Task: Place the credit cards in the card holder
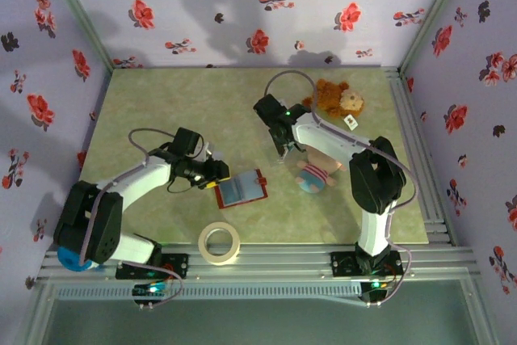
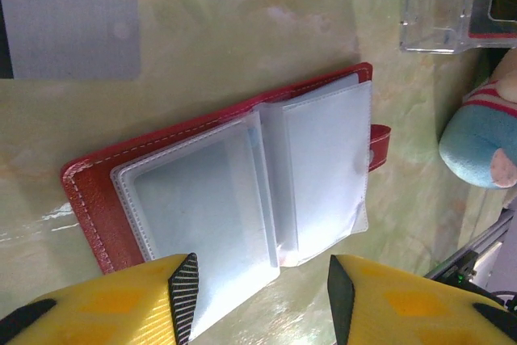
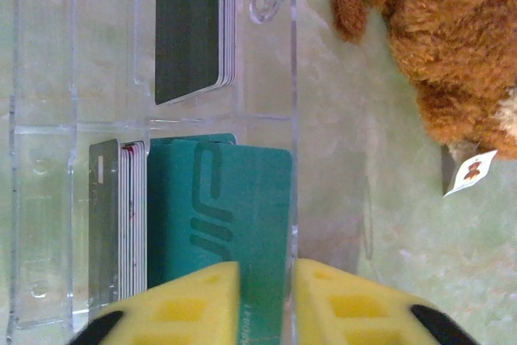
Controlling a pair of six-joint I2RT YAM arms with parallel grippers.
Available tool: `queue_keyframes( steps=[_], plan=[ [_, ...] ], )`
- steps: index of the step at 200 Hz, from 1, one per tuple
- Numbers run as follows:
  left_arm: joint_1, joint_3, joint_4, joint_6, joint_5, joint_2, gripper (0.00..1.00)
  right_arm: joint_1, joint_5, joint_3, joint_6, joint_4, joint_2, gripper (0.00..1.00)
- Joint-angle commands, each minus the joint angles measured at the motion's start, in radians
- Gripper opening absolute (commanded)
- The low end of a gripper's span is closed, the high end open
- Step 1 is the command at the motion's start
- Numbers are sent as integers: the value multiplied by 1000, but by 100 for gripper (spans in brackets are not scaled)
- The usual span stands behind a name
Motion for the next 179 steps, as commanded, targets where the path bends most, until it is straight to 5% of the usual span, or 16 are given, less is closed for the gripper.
queue_keyframes(
  steps=[1, 136, 179],
  plan=[
    [-1, 21, -26, 33, -12, 10, 49, 4, 30, 31, 0, -33, 15, 14],
    [-2, 27, -81, 52, 22, -20, 48, 14, -135, 7, 47, -17, -158, 1],
    [-1, -17, -66, 29, 38, -21, 44, 15, -373, -92, 66, 34, -327, 0]
  ],
)
